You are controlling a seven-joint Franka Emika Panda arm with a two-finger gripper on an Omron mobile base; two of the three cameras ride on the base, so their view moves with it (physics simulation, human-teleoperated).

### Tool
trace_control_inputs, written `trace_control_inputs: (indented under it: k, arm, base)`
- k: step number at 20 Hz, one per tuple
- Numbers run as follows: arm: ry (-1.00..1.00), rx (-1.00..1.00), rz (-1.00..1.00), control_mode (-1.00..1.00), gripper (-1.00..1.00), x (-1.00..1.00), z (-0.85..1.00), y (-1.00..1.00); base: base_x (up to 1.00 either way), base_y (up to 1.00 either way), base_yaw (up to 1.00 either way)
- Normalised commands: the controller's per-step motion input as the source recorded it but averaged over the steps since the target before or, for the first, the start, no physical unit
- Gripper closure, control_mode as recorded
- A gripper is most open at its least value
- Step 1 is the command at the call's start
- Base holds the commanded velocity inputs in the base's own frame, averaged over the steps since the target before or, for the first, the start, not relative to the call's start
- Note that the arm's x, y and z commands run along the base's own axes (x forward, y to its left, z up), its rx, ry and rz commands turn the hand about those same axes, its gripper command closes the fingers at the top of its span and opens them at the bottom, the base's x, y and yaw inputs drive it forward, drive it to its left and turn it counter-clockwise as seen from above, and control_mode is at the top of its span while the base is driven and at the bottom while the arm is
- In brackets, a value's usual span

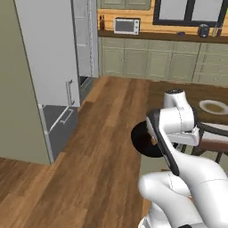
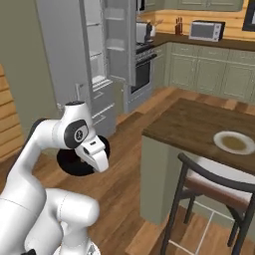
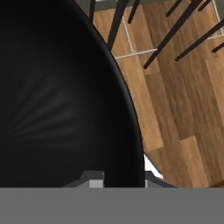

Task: Pick the chicken drumstick and avocado from their plates and place them in the bowl. Then put the bowl in the fridge.

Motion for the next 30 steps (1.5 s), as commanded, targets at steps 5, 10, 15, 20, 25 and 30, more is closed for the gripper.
trace_control_inputs:
  k: [5, 10, 15, 20, 25, 30]
  arm:
    - [0.00, 0.00, 0.00, 1.00, 1.00, 0.00, 0.00, 0.00]
    - [0.00, 0.00, 0.00, 1.00, 1.00, 0.00, 0.00, 0.00]
    - [0.00, 0.00, 0.00, 1.00, 1.00, 0.00, 0.00, 0.00]
    - [0.00, 0.00, 0.00, 1.00, 1.00, 0.00, 0.00, 0.00]
    - [0.00, 0.00, 0.00, 1.00, 1.00, 0.00, 0.00, 0.00]
    - [0.00, 0.00, 0.00, 1.00, 1.00, 0.00, 0.00, 0.00]
  base:
    - [0.95, 1.00, -0.51]
    - [0.71, 0.98, -0.47]
    - [0.64, 0.39, -0.31]
    - [0.57, -0.11, -0.11]
    - [0.74, 0.02, -0.08]
    - [0.77, 0.00, -0.08]
